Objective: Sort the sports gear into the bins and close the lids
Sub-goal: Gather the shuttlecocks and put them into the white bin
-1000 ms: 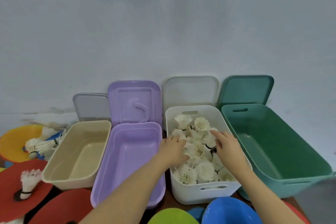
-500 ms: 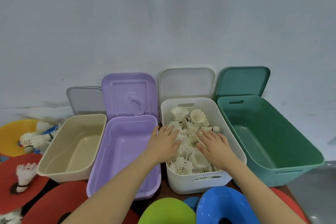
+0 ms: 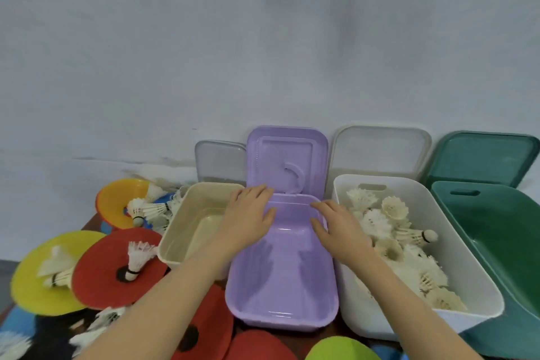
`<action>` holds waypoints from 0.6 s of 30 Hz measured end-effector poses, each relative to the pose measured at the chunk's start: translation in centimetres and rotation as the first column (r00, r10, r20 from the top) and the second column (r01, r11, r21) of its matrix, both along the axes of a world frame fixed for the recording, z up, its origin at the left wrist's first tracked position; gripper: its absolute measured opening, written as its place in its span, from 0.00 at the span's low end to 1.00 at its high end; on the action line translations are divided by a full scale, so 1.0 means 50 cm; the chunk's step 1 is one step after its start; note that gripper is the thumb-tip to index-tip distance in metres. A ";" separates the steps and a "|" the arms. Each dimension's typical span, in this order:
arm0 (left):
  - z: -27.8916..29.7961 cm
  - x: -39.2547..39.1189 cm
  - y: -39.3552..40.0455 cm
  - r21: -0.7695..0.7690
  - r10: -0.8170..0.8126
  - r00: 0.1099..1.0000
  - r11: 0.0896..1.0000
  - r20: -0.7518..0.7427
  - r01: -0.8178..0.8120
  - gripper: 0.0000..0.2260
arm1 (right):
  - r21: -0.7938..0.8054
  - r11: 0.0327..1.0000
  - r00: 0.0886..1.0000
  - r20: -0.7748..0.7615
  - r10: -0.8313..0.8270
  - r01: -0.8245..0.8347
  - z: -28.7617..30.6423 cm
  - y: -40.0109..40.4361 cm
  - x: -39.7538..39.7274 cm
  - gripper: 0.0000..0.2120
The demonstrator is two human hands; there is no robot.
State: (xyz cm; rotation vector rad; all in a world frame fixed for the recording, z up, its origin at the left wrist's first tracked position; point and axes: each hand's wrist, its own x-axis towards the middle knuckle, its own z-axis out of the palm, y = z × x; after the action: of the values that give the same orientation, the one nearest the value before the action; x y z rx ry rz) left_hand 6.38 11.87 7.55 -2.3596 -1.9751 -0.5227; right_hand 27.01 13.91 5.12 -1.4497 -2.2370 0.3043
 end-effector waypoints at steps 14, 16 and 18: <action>-0.083 -0.495 0.019 -0.123 0.115 0.993 0.986 0.029 -0.111 0.20 | -0.050 0.996 0.996 -0.054 0.073 -0.075 -0.032 0.049 -0.484 0.14; -0.104 -0.555 0.026 -0.155 0.132 0.990 0.980 0.050 -0.123 0.19 | -0.059 0.995 0.996 -0.051 0.075 -0.078 -0.042 0.060 -0.543 0.14; -0.123 -0.615 0.037 -0.180 0.143 0.988 0.975 0.057 -0.131 0.19 | -0.072 0.993 0.996 -0.022 0.087 -0.089 -0.051 0.072 -0.599 0.15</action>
State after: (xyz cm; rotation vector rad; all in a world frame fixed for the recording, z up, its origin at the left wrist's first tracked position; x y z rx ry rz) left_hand -24.38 13.71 1.40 -2.3052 -2.2840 -0.4472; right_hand -2.97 17.50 2.56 -1.3810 -2.3007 0.4305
